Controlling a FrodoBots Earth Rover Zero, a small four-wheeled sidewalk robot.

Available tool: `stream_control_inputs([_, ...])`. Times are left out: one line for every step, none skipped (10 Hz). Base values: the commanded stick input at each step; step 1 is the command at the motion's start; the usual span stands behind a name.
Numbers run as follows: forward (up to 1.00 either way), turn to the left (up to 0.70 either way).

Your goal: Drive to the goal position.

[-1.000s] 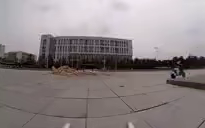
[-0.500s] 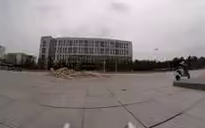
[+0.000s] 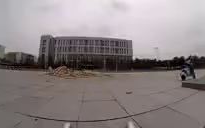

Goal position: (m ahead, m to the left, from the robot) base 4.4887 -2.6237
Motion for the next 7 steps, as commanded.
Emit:
stream_control_inputs([0.85, -0.34])
stream_control_inputs([0.85, -0.34])
stream_control_inputs([0.85, -0.29])
stream_control_inputs([0.85, 0.0])
stream_control_inputs([0.85, 0.0])
stream_control_inputs([0.85, 0.0])
stream_control_inputs([0.85, 0.0])
